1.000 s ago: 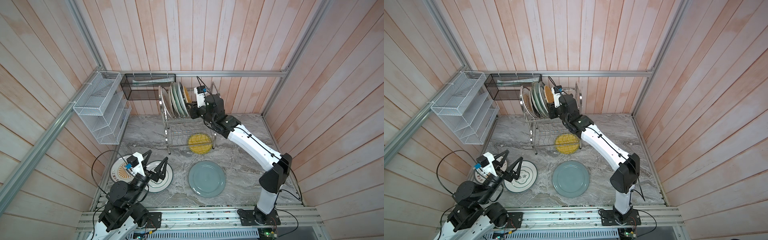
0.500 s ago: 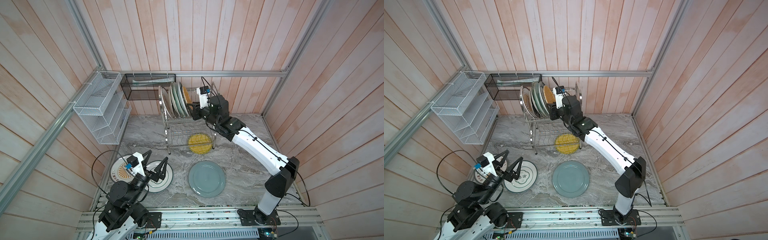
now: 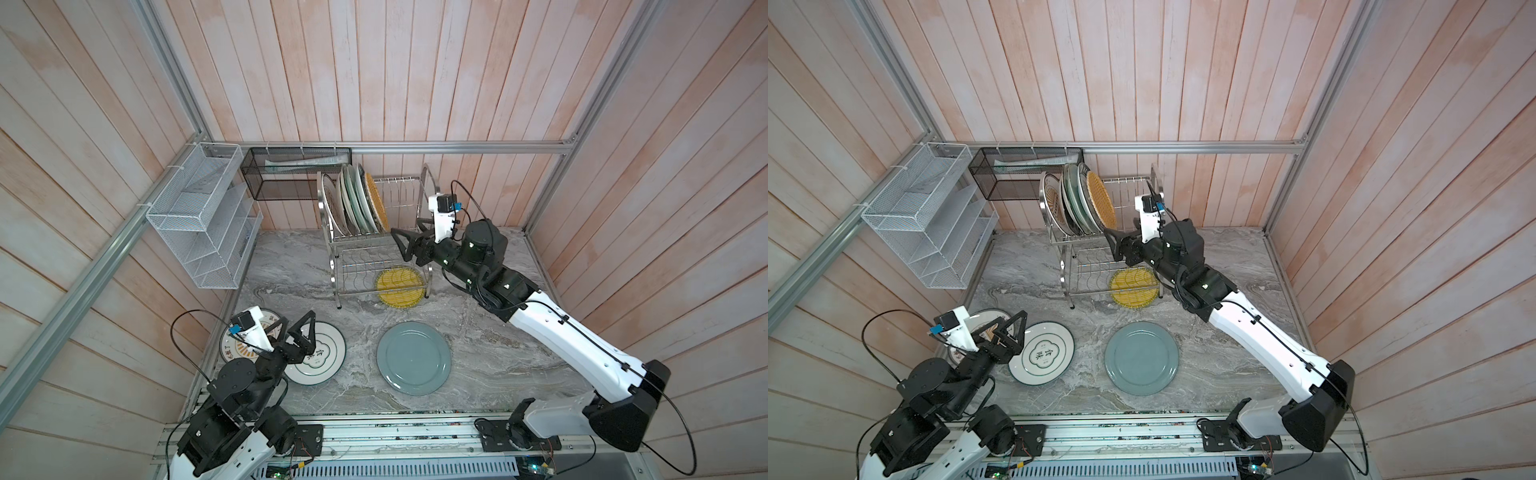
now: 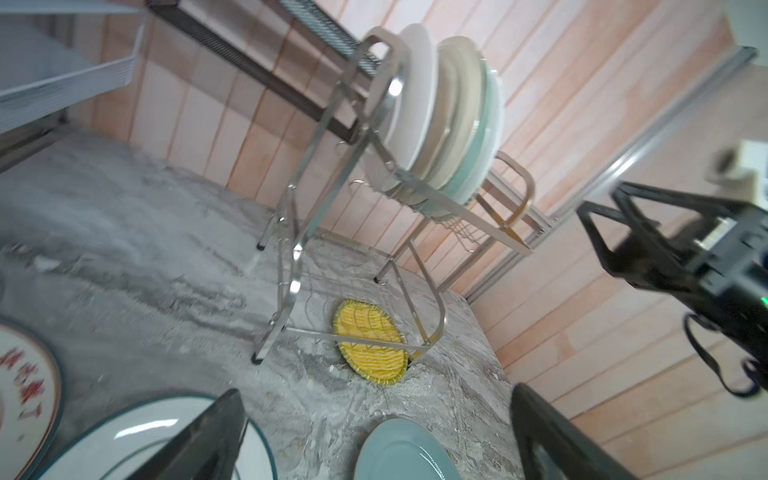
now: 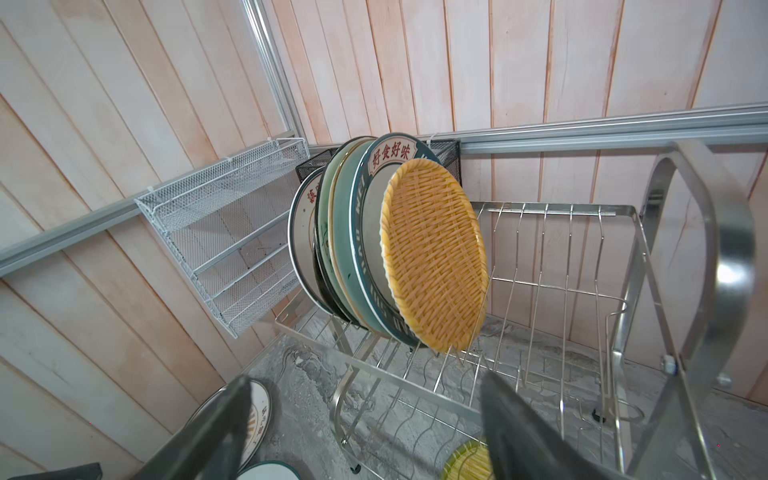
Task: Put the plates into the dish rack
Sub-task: 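Open the right gripper and pull back while the left gripper reaches out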
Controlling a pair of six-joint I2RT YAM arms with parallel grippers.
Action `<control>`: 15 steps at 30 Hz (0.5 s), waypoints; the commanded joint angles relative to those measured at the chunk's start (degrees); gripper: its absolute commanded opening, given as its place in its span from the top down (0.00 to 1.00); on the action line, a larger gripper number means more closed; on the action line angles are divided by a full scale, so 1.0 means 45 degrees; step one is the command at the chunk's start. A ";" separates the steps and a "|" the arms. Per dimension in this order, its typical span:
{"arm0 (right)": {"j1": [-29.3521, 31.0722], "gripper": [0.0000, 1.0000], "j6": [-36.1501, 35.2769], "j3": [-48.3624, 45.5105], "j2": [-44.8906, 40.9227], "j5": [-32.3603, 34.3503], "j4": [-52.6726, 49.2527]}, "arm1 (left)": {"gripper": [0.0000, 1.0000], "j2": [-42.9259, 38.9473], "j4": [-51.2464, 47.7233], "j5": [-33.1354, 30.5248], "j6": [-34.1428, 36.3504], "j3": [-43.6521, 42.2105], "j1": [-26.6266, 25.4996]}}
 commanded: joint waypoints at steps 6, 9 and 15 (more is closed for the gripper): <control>0.0070 0.02 0.0914 -0.2291 -0.1833 -0.0563 0.0802 | 0.00 -0.0924 -0.6795 -0.2707 -0.8685 0.0069 -0.0038; 0.0158 0.02 0.1200 -0.3203 -0.2469 -0.0953 0.1411 | 0.00 -0.1218 -0.7517 -0.3264 -1.0182 -0.0380 -0.0158; 0.0361 0.02 0.1595 -0.3770 -0.2831 -0.1409 0.1479 | 0.00 -0.0227 -0.7694 -0.4134 -1.1372 -0.1033 -0.0402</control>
